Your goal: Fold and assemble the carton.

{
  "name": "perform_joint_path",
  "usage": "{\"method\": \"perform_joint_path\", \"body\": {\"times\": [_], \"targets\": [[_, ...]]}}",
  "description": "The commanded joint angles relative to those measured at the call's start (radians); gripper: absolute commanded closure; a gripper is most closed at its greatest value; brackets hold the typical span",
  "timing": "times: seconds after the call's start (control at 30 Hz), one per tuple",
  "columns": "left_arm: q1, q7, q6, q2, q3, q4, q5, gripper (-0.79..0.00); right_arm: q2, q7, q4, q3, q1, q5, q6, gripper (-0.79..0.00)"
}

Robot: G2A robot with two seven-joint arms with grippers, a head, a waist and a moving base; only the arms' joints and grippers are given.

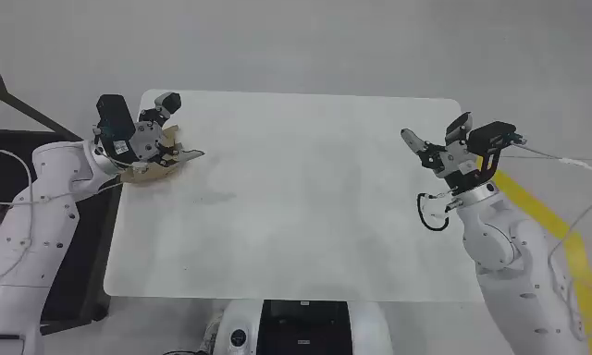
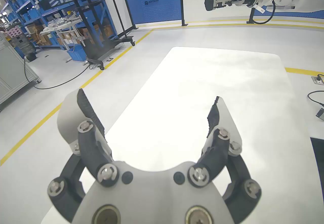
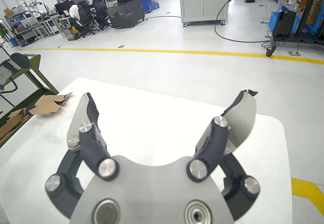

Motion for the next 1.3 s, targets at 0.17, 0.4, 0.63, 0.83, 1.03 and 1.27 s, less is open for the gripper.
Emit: {"method": "perform_joint_path", "body": {"times": [0.17,0.4,0.63,0.83,1.03,1.27], "targets": [[-0.010,-0.108,0.019,-0.004,-0.010,0.055,-0.157,-0.785,0.000,0.000,0.000,0.000,0.000,0.000,0.000,-0.785],[-0.016,-0.365,-0.001,0.003,-0.021,0.176,-0.591,-0.785,0.000,0.000,0.000,0.000,0.000,0.000,0.000,-0.785],[-0.037,-0.788,0.032,0.038,-0.049,0.296,-1.058,-0.785,0.000,0.000,0.000,0.000,0.000,0.000,0.000,-0.785],[-0.034,-1.085,0.110,0.067,-0.097,0.355,-1.329,-0.785,0.000,0.000,0.000,0.000,0.000,0.000,0.000,-0.785],[-0.026,-1.130,0.125,0.072,-0.112,0.372,-1.389,-0.785,0.000,0.000,0.000,0.000,0.000,0.000,0.000,-0.785],[-0.026,-1.130,0.125,0.072,-0.112,0.372,-1.389,-0.785,0.000,0.000,0.000,0.000,0.000,0.000,0.000,-0.785]]}}
